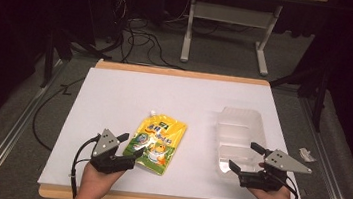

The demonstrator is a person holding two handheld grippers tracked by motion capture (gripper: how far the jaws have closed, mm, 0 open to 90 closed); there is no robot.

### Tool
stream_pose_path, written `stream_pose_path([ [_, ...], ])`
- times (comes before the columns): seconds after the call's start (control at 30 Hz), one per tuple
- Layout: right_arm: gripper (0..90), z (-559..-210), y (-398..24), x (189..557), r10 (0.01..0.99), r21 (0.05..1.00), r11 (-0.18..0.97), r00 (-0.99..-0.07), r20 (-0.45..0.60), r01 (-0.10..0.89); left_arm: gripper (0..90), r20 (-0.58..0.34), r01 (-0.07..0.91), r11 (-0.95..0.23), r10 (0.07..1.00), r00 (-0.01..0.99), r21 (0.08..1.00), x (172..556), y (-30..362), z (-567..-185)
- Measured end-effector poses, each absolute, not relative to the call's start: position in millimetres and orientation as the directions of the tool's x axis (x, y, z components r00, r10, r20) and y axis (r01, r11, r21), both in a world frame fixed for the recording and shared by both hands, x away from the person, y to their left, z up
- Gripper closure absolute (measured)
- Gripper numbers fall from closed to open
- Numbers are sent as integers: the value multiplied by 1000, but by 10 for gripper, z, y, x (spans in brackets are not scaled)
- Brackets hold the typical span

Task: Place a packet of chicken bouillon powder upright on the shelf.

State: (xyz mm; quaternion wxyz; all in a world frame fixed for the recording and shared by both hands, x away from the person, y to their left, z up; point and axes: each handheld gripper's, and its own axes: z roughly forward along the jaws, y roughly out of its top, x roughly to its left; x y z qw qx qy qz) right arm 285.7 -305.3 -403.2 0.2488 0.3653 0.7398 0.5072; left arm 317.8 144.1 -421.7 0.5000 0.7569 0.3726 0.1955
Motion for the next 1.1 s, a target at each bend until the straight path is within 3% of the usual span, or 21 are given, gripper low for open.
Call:
stream_pose_path([
  [0.17,38,-4094,-3125,2826,795,931,230,-607,-11,284,309,-84,434,-228,803,590,872,3324,1568,-4325],
  [0.33,40,-4074,-3149,2822,799,937,210,-601,0,279,421,-108,512,-223,836,538,830,3473,1675,-4450],
  [0.37,41,-4087,-3142,2825,795,936,215,-607,-2,279,491,-111,523,-223,839,532,822,3499,1686,-4475],
  [0.4,41,-4087,-3142,2825,795,936,215,-607,-2,279,491,-110,535,-228,843,526,813,3520,1695,-4494],
  [0.47,43,-4101,-3131,2834,793,933,220,-609,-3,283,643,-103,550,-242,847,522,799,3557,1698,-4538],
  [0.5,43,-4101,-3131,2834,793,933,220,-609,-3,283,643,-99,559,-249,850,517,791,3576,1694,-4564],
  [0.57,49,-4107,-3118,2839,789,933,223,-614,-3,283,777,-77,579,-270,861,503,769,3614,1681,-4621],
  [0.67,52,-4114,-3098,2837,785,931,232,-620,-8,282,887,-51,603,-297,870,491,741,3657,1652,-4682],
  [1.1,75,-4116,-3084,2831,783,928,242,-622,-13,285,900,-64,628,-338,847,528,701,3645,1579,-4761],
])
